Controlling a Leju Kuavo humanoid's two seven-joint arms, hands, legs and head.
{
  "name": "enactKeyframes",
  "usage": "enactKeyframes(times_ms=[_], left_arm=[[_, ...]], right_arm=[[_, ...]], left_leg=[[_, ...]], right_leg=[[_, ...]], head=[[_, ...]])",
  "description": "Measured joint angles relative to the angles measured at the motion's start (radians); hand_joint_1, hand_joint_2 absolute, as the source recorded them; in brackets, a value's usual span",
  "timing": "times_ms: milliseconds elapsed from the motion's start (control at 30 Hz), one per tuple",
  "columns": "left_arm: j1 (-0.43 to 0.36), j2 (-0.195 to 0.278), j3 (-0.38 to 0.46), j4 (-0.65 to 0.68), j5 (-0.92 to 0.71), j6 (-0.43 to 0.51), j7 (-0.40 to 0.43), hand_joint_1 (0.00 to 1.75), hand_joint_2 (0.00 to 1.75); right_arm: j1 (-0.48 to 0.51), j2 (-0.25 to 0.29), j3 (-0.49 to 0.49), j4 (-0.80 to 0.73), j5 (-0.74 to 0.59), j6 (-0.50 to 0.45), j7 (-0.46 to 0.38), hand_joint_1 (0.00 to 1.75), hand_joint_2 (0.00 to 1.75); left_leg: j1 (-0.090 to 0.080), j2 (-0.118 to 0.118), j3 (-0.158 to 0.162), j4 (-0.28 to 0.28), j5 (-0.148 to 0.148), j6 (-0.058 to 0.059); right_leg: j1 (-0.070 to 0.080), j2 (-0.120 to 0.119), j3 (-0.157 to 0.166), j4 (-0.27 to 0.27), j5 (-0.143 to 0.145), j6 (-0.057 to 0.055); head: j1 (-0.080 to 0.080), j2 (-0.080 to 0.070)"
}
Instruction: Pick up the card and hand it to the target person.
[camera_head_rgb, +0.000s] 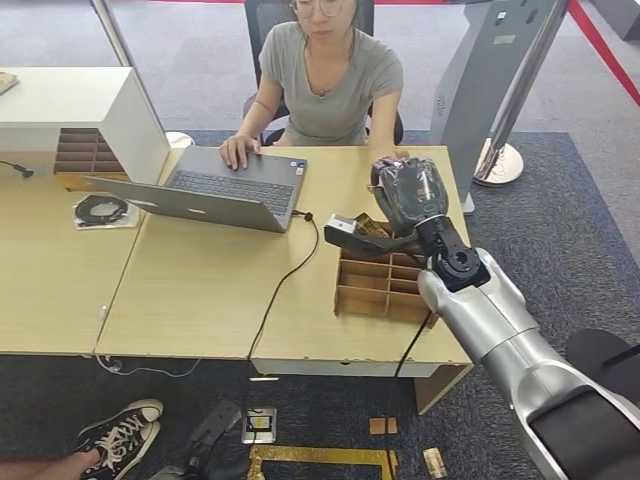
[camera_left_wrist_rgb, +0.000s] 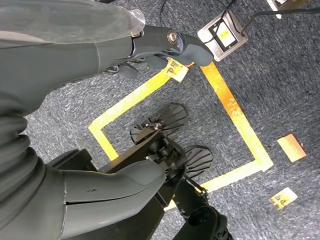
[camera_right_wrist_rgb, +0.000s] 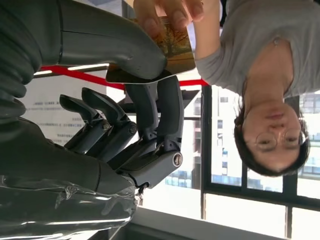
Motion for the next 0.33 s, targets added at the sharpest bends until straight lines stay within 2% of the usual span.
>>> enactKeyframes(times_ms=[33,67,100,167,200,233,333], left_arm=[[0.000,0.000,-0.001,0.000,0.000,0.000,0.001,0.00,1.75],[0.000,0.000,-0.001,0.000,0.001,0.000,0.001,0.00,1.75],[0.000,0.000,-0.002,0.000,0.002,0.000,0.002,0.00,1.75],[0.000,0.000,-0.004,0.000,0.005,0.000,0.003,0.00,1.75],[0.001,0.000,-0.005,0.000,0.006,0.000,0.003,0.00,1.75],[0.001,0.000,-0.006,0.000,0.008,0.000,0.003,0.00,1.75],[0.002,0.001,-0.009,0.000,0.011,0.001,0.002,0.00,1.75]], right_arm=[[-0.012,0.010,0.006,0.032,-0.007,0.010,-0.007,1.69,1.75],[-0.022,0.019,0.012,0.063,-0.015,0.021,-0.014,1.55,1.75],[-0.031,0.027,0.017,0.092,-0.022,0.031,-0.020,1.30,1.75],[-0.040,0.038,0.025,0.133,-0.033,0.045,-0.029,0.48,1.75],[-0.041,0.042,0.028,0.146,-0.039,0.052,-0.031,0.18,1.75],[-0.043,0.045,0.030,0.158,-0.046,0.062,-0.034,0.00,1.75],[-0.045,0.049,0.036,0.181,-0.068,0.095,-0.040,0.00,1.75]], left_leg=[[0.000,0.000,0.000,0.000,0.000,0.000],[0.000,0.000,0.000,0.000,0.000,0.000],[0.000,0.000,0.000,0.000,0.000,0.000],[0.000,0.000,0.000,0.000,0.000,0.000],[0.000,0.000,0.000,0.000,0.000,0.000],[0.000,0.000,0.000,0.000,0.000,0.000],[0.000,0.000,0.000,0.001,0.000,0.000]], right_leg=[[0.000,0.000,0.000,0.000,0.000,0.000],[0.000,0.000,0.000,0.000,0.000,0.000],[0.000,0.000,0.000,0.000,0.000,0.000],[0.000,0.000,0.000,0.000,0.000,0.000],[0.000,0.000,0.000,0.000,0.000,0.000],[0.000,0.000,0.000,0.000,0.000,0.000],[0.000,0.000,0.000,0.000,0.000,0.000]], head=[[0.000,0.000],[0.000,0.000],[0.000,0.000],[0.000,0.000],[0.001,0.000],[0.001,0.000],[0.001,0.000]])
